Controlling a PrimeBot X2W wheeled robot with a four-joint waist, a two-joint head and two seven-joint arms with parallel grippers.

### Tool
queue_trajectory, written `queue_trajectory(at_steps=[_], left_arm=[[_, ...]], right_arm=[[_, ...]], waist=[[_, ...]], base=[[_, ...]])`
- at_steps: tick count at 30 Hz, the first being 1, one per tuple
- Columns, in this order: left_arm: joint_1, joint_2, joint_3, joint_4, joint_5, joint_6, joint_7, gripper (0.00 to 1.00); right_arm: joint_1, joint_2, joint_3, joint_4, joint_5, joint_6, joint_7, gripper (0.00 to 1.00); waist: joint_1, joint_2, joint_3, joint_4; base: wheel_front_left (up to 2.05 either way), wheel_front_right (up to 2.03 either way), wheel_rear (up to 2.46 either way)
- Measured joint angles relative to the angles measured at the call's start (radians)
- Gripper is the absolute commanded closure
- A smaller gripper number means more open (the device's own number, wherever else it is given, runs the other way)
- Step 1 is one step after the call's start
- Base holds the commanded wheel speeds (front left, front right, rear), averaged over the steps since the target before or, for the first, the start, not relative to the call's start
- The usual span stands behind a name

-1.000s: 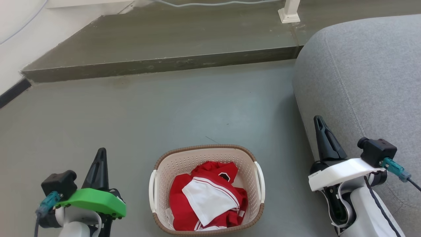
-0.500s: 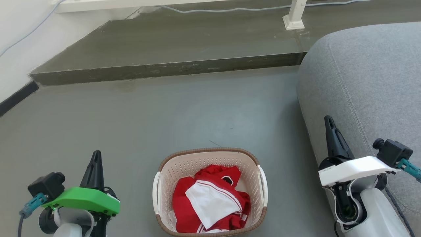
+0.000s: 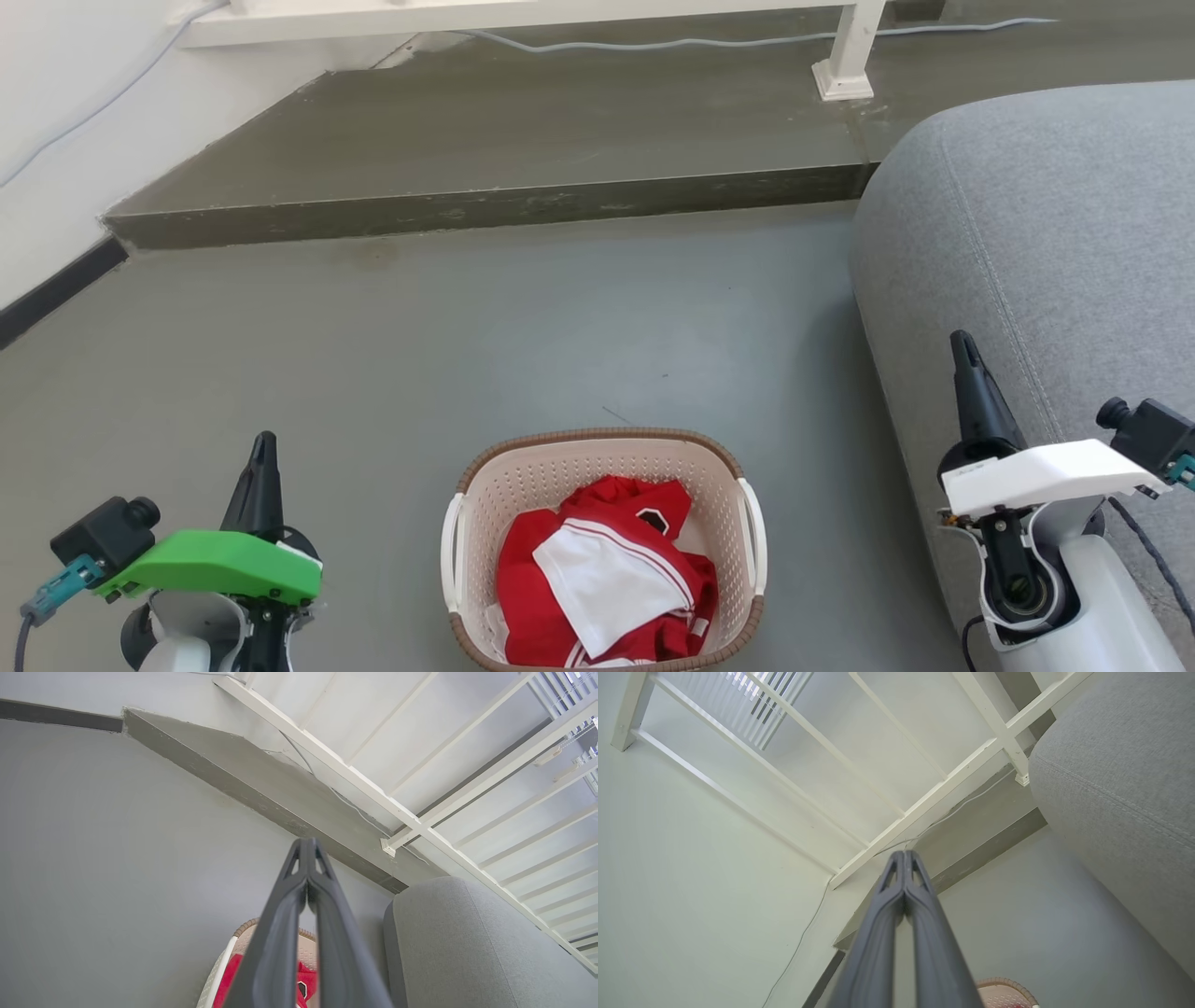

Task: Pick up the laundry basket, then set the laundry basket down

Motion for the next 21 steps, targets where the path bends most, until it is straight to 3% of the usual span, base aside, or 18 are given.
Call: queue_trajectory(at_steps=[21], left_arm=[[0.0, -0.002, 0.04, -0.006, -0.269, 0.0, 0.079, 1.0]], right_arm=[[0.001, -0.016, -0.039, 0.001, 0.303, 0.0, 0.062, 1.0]], waist=[[0.0, 0.0, -0.029, 0.021]], base=[[0.0, 0.0, 0.0]])
